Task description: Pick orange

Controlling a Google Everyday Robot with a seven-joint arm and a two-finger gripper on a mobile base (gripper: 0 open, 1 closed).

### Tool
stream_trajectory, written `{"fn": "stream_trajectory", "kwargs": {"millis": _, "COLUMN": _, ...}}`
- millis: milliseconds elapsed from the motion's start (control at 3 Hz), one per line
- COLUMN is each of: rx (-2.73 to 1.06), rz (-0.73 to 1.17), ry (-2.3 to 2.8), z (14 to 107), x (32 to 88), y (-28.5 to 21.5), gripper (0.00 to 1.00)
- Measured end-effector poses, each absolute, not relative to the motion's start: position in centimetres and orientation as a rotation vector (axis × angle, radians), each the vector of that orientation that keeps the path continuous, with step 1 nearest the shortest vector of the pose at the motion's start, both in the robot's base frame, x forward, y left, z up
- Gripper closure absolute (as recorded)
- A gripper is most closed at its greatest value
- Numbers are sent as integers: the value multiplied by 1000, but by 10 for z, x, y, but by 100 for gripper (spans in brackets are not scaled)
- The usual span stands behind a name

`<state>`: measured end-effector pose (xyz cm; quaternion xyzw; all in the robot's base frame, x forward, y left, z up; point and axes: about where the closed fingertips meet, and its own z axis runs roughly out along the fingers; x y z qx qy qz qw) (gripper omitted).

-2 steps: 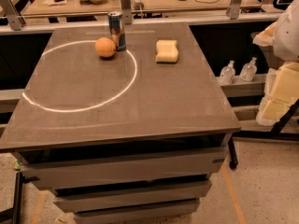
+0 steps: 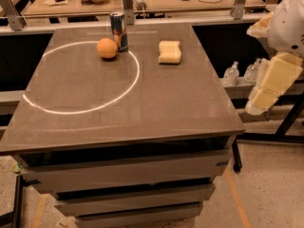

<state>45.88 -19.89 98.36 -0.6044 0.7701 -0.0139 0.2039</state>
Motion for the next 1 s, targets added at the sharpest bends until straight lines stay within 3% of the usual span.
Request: {"fn": "stream_trajectory", "kwargs": {"millis": 1000, "rx": -1446, "rz": 393, "ry": 2008, "z": 954, "x": 562, "y": -94, "gripper": 0}}
